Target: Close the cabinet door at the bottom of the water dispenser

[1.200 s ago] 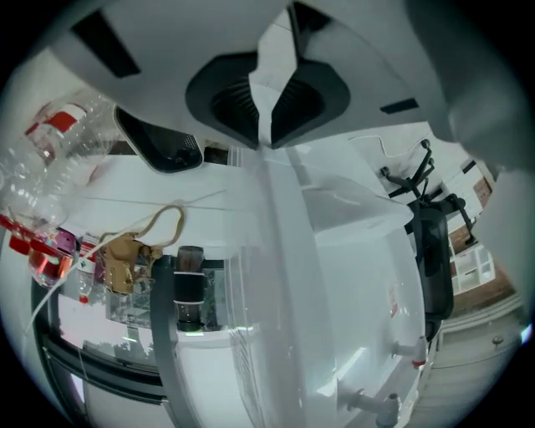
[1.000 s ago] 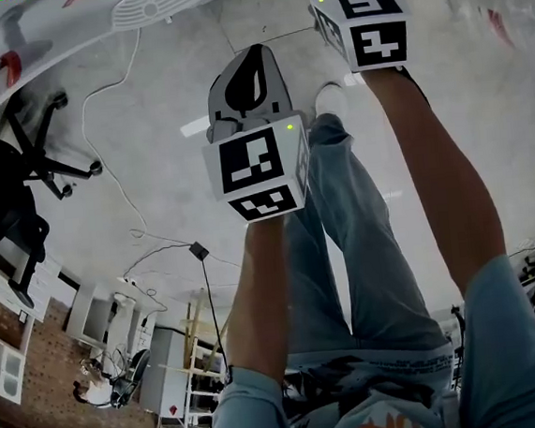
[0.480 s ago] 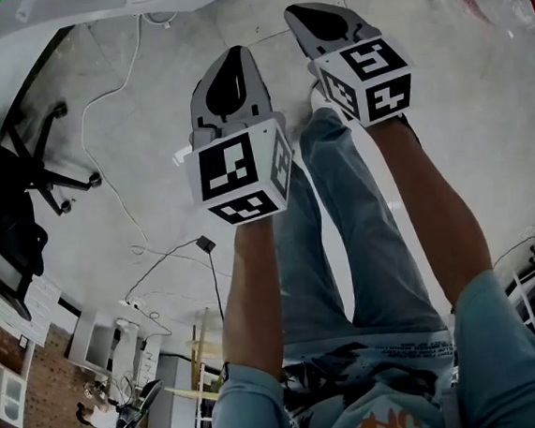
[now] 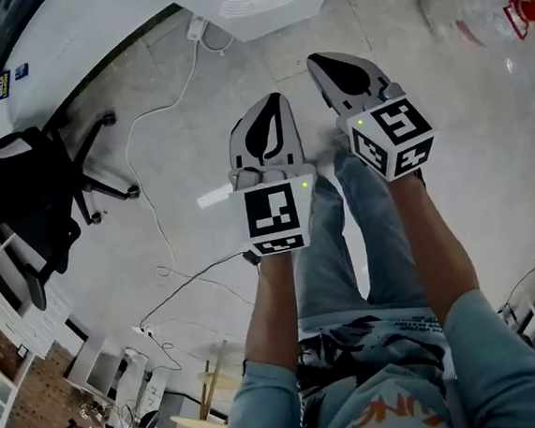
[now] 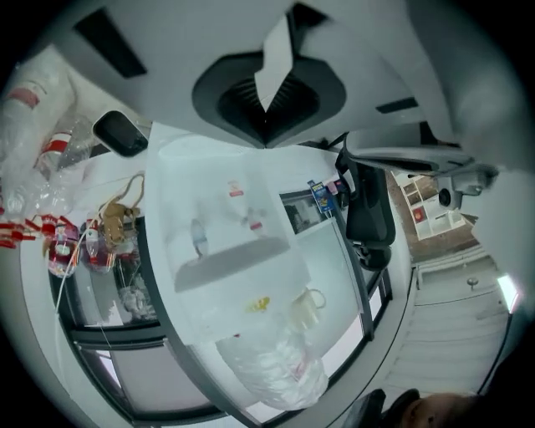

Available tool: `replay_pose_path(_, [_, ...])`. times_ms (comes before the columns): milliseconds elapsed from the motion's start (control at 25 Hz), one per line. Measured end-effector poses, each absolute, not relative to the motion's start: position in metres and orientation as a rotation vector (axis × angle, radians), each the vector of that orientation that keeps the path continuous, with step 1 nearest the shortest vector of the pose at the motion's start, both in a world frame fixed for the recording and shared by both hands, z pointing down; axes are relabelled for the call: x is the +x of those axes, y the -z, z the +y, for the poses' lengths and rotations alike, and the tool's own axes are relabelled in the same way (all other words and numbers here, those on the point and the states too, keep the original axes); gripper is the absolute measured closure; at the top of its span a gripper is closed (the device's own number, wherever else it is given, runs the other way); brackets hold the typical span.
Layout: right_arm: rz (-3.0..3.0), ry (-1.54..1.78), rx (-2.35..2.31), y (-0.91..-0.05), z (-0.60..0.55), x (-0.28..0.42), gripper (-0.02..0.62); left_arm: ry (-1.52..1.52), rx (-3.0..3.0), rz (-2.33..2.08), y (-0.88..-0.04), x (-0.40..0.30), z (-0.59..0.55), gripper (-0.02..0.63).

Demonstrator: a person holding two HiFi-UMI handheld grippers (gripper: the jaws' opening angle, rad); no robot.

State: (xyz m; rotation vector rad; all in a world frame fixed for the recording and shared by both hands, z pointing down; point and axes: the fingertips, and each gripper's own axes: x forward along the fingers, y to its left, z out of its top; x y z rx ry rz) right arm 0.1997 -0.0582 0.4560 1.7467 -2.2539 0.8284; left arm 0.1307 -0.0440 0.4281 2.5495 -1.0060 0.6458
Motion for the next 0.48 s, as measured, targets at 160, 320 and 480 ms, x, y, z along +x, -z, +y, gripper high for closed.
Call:
replay_pose_path(160, [-2.230,-0.692,1.780,-0.352,-0.046,0.170,0.568,-0.619,2.645,-1.079,-0.336,0.083,-0.051,0.598])
replay_pose_path(320, [-2.197,-0.603,1.815,-0.262,-0.042,0.157,0.566,-0.512,2.620,-1.164,-0.250,0.051,-0.059,0.598])
replay_pose_path(480, [-2.209,-0.559,1.897,-0.184,-0.047,0.131,0.566,-0.371,2.661,-1.128,-0.175,0.030,-0.065,0.598])
